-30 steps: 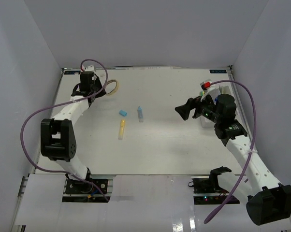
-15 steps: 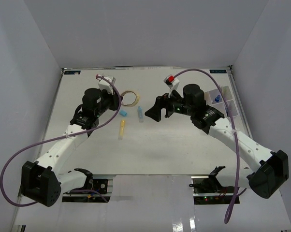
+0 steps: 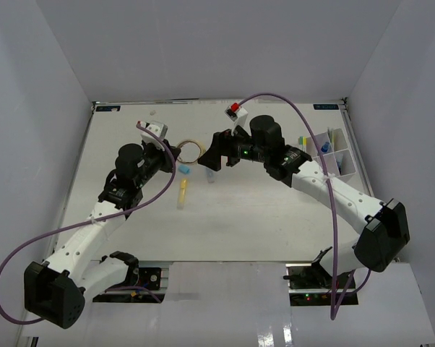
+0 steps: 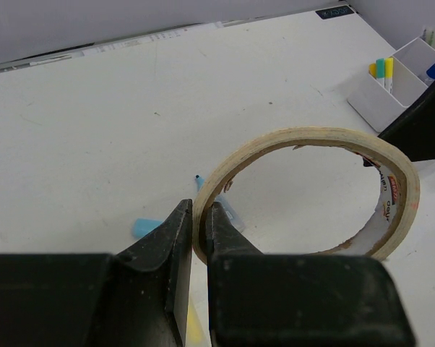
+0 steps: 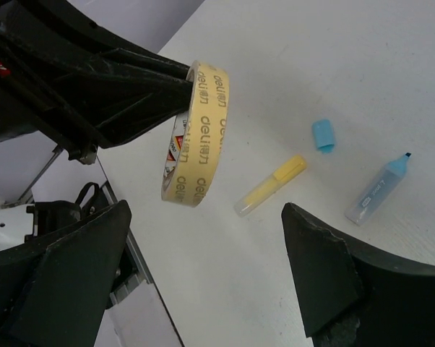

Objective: Sort the stationery into containers
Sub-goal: Pick up the stationery from the center of the board, then place the stationery in the storage box.

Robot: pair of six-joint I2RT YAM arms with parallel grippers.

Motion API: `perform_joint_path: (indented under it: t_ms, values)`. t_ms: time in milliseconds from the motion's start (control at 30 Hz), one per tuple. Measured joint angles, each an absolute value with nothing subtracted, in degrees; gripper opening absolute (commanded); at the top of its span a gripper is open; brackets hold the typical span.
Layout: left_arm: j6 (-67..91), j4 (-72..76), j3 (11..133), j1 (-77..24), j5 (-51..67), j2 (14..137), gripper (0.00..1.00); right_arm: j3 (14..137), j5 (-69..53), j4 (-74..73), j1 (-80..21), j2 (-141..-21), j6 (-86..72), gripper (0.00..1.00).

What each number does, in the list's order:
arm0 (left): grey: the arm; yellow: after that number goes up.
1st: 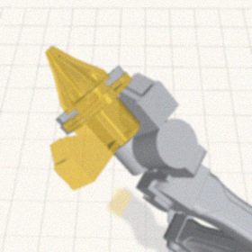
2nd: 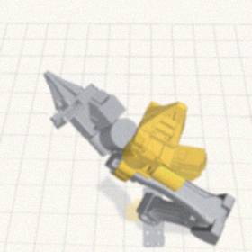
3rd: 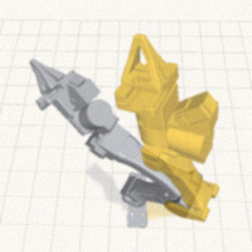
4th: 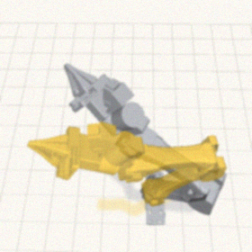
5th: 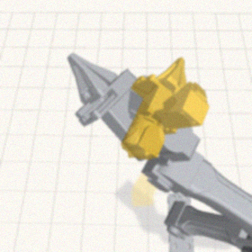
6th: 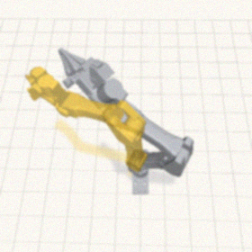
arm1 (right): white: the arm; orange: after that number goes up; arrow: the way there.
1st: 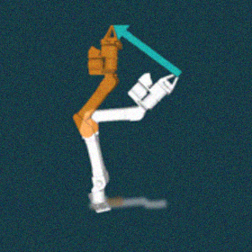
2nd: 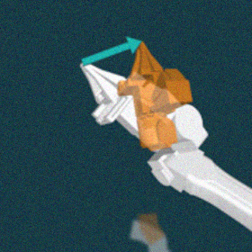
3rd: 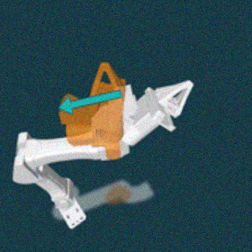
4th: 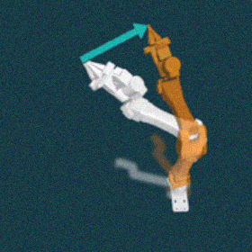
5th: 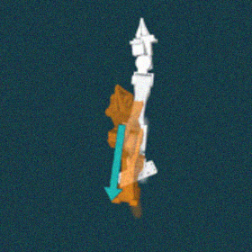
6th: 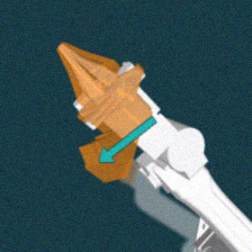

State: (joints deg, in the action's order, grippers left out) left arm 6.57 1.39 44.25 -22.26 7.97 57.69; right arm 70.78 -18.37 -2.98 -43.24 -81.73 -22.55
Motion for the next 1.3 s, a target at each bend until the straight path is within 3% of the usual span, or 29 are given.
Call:
perform_joint_path:
  t_ms: [267,367,733,867,1000,1067,1200,1233,1300]
  values:
    - [6.46,1.85,44.25,-22.39,8.01,57.32,0.1,73.76,-18.33,-1.34,-43.51,-84.77,-23.97,0.78]
    - [6.46,1.85,44.25,-22.44,8.03,57.3,0.1,74.17,-18.41,-1.08,-43.64,-85.27,-24.18,0.65]
    - [6.44,2.04,44.25,-22.72,8.4,57.3,0.11,75.02,-19.73,0.14,-43.97,-86.63,-25.06,0.37]
    - [6.24,2.22,44.23,-22.76,8.47,57.3,0.16,75.02,-19.66,0.12,-43.94,-86.78,-25.58,0.2]
    - [5.98,2.2,44.16,-22.87,8.43,57.3,0.35,75.02,-18.92,-0.01,-43.92,-86.72,-25.04,0.08]
    - [5.89,2.2,44.14,-22.94,8.69,57.3,0.41,75.02,-17.04,-0.43,-43.94,-86.41,-23.9,0.08]
    - [5.8,2.17,44.07,-23.07,9.26,57.3,0.7,74.11,-12.99,-2.83,-43.48,-84.01,-21.39,0.08]
    - [5.87,2.17,44.05,-23.07,9.34,57.32,0.83,73.49,-11.46,-3.92,-43.16,-82.83,-20.38,0.08]
    - [5.87,2.15,44.05,-23.07,9.45,57.32,0.93,72.2,-8.36,-6.07,-42.09,-80.27,-18.33,0.08]
